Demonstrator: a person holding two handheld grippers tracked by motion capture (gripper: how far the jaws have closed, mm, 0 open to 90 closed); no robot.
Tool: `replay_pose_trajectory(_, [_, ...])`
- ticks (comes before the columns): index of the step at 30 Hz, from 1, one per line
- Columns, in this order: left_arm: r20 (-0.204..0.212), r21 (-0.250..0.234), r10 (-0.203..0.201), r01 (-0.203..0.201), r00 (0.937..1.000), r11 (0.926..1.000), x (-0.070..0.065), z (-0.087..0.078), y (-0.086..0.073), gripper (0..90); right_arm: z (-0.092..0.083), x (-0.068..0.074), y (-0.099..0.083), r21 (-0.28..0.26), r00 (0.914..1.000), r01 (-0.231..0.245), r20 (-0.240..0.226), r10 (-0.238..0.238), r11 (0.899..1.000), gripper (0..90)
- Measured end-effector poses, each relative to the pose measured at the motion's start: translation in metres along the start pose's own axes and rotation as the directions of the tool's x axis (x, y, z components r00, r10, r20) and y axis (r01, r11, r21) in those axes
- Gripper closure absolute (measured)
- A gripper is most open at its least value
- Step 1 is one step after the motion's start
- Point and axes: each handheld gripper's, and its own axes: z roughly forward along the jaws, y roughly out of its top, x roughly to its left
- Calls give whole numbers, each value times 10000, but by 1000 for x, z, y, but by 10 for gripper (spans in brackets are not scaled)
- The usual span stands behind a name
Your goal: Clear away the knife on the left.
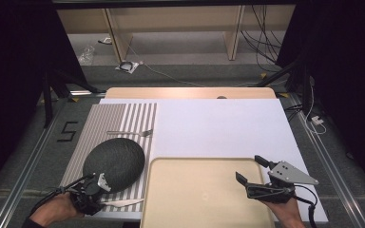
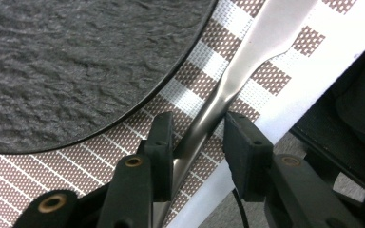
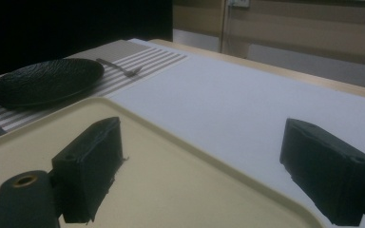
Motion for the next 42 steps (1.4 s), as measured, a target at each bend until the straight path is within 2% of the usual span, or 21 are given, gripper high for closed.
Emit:
replay_pose_trajectory(12, [128,199,250,-253,9996,9995,-3,0,3,748,1,0,0,32,10000,-8,-33,8,10000,151])
replay_pose_trajectory(25, [59,273,521,-522,9986,9983,-5,0,4,790,1,0,-1,104,10000,-12,-66,13,9999,152])
replay_pose_trajectory(33, [41,31,547,-547,9985,9985,-5,-1,1,792,2,1,-1,143,10000,-2,-79,3,9999,152])
replay_pose_trajectory(36, [146,-25,594,-594,9981,9982,-6,-4,-1,792,2,0,-1,136,10000,12,-76,-11,9999,152])
replay_pose_trajectory(42, [73,-197,563,-562,9984,9982,-8,-10,-1,793,2,1,-1,149,10000,15,-96,-13,9999,152])
